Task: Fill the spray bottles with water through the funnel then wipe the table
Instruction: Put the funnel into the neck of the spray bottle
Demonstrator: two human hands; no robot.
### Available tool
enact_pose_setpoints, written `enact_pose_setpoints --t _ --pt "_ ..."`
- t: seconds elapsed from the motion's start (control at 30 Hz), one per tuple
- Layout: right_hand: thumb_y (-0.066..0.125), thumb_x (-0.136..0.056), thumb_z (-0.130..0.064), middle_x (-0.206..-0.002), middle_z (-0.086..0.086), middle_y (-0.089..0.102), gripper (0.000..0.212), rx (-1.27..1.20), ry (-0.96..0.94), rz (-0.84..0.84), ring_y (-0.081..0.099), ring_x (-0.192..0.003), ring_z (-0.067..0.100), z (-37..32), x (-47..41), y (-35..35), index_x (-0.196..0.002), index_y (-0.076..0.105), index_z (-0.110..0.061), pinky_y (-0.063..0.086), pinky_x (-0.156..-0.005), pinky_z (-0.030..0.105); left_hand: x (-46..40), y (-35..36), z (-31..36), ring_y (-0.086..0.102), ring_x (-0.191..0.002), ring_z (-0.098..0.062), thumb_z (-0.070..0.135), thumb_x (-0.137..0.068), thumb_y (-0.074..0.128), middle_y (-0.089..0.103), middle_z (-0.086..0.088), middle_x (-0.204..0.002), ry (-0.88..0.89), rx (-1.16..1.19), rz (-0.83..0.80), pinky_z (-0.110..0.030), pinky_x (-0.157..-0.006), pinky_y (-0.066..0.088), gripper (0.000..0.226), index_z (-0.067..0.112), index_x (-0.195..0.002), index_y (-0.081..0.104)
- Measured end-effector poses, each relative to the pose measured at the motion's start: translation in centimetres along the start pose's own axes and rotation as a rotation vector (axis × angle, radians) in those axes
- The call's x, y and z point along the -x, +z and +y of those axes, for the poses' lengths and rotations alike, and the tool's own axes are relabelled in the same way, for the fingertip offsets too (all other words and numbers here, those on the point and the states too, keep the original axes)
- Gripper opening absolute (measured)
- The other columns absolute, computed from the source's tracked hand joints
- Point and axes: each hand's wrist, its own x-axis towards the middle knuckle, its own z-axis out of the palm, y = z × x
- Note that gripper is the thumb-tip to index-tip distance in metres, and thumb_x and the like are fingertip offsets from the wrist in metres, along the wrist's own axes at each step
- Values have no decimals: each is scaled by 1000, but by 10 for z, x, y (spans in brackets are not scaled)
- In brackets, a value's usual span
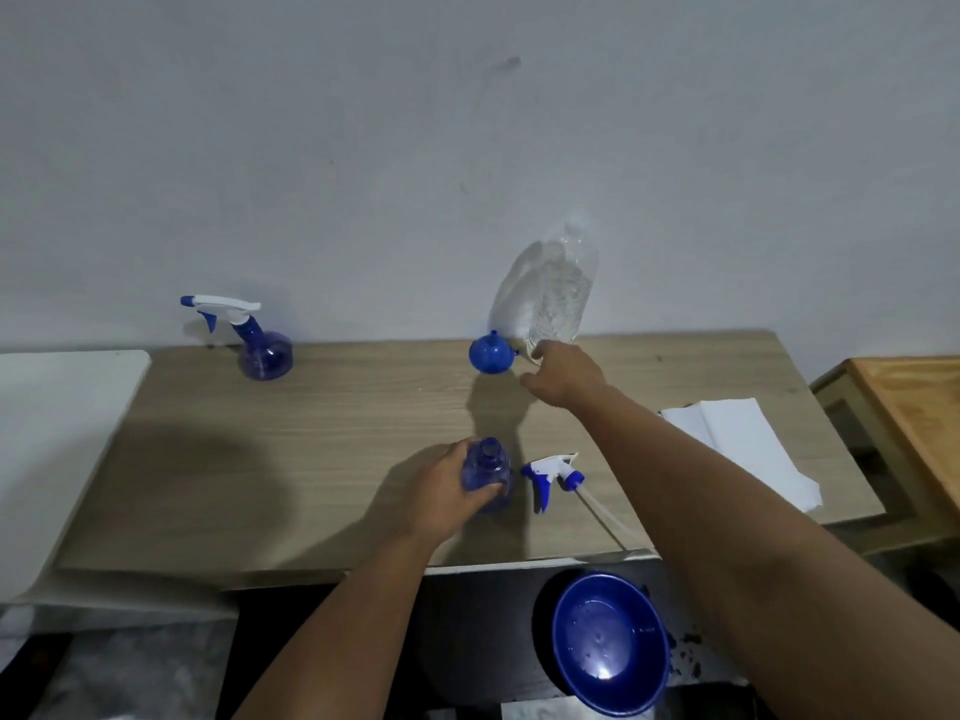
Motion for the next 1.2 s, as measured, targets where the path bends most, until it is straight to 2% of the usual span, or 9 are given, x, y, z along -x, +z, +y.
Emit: enact_pose_setpoints --t 0.1,0.2,0.4,0.47,0.53,0.67,0.73,0.97,1.2 --pt "64 -94 -26 -127 13 64 44 -7 -120 -11 63 -117 34 -31 -39 -1 -135 57 -9 49 -83 36 -8 -3 1 67 -107 -14 42 -73 83 71 8 -117 -11 5 -16 -37 -96 53 59 31 -126 61" --pt "63 -97 -26 -137 15 52 53 120 -198 -33 56 -123 36 -55 -67 15 -145 48 -10 50 -88 44 -16 -4 -2 68 -107 -14 42 -76 87 72 5 -120 -42 10 -61 -37 -94 53 61 25 -128 61" --pt "61 -97 -20 -137 13 47 48 424 -165 -77 55 -126 37 -61 -93 53 -141 45 -9 46 -92 52 -17 -4 -8 68 -108 -13 70 -64 76 71 8 -121 -73 -46 -67 -42 -95 55 74 34 -127 57" --pt "65 -95 -22 -137 12 48 52 487 -162 -68 55 -126 36 -60 -95 57 -143 46 -11 45 -97 54 -15 -5 -7 67 -109 -13 68 -67 76 70 8 -122 -77 -40 -69 -42 -95 55 74 33 -128 57" --pt "73 -89 -25 -136 11 48 61 541 -134 -71 54 -125 35 -58 -97 61 -143 47 -13 47 -93 51 -14 -5 -6 66 -110 -13 62 -73 79 69 7 -124 -69 -43 -78 -41 -95 55 69 31 -130 56" --pt "84 -82 -29 -128 9 59 58 479 -42 -198 62 -119 32 -53 -102 65 -132 59 -12 55 -79 40 -14 -5 -7 65 -109 -8 65 -76 74 68 12 -123 -57 -43 -81 -42 -94 55 65 35 -129 54" --pt "84 -82 -28 -124 7 65 56 491 -55 -235 67 -114 30 -52 -103 66 -131 60 -12 53 -74 38 -14 -5 -6 64 -109 -5 61 -78 75 67 14 -122 -53 -47 -79 -40 -95 55 61 36 -129 55" --pt "88 -80 -33 -133 6 62 76 464 -56 -254 62 -123 31 -52 -96 64 -141 49 -11 46 -75 39 -17 -5 -3 66 -107 -5 57 -74 80 70 15 -120 -35 -16 -48 -39 -93 55 63 38 -129 57" --pt "84 -75 -32 -116 3 66 57 434 -84 -334 63 -94 28 -42 -87 57 -126 61 -17 47 -57 32 -19 4 0 69 -100 -2 59 -63 83 72 19 -112 -107 14 -30 -39 -90 58 66 45 -122 57"
